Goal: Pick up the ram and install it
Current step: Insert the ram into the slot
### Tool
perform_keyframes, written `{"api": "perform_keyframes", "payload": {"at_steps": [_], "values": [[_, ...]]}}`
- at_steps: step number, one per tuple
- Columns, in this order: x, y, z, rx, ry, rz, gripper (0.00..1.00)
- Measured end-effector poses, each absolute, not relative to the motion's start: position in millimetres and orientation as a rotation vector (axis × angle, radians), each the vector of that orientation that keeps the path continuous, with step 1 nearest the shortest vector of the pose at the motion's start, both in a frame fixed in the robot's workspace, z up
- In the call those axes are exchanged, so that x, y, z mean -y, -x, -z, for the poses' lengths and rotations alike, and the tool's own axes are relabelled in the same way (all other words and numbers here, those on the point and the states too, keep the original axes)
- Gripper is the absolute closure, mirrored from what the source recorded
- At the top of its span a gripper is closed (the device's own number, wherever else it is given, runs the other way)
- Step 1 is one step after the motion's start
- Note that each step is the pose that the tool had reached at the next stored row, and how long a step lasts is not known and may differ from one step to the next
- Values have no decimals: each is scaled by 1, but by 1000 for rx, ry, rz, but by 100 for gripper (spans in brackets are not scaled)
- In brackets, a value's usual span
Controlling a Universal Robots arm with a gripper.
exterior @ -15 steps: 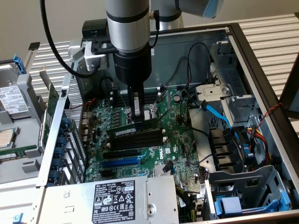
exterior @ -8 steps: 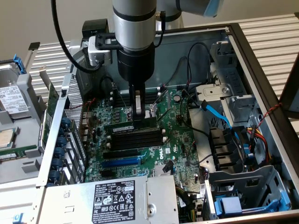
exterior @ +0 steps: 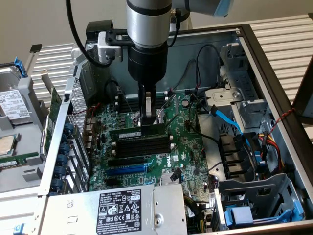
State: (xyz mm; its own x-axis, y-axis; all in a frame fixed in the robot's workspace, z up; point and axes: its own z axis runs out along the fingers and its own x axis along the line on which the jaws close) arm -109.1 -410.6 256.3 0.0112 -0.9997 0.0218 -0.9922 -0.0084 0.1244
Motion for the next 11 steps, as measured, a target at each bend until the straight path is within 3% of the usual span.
{"api": "perform_keyframes", "payload": {"at_steps": [11], "values": [[411,90,-256,2100,-2120,152,87]]}}
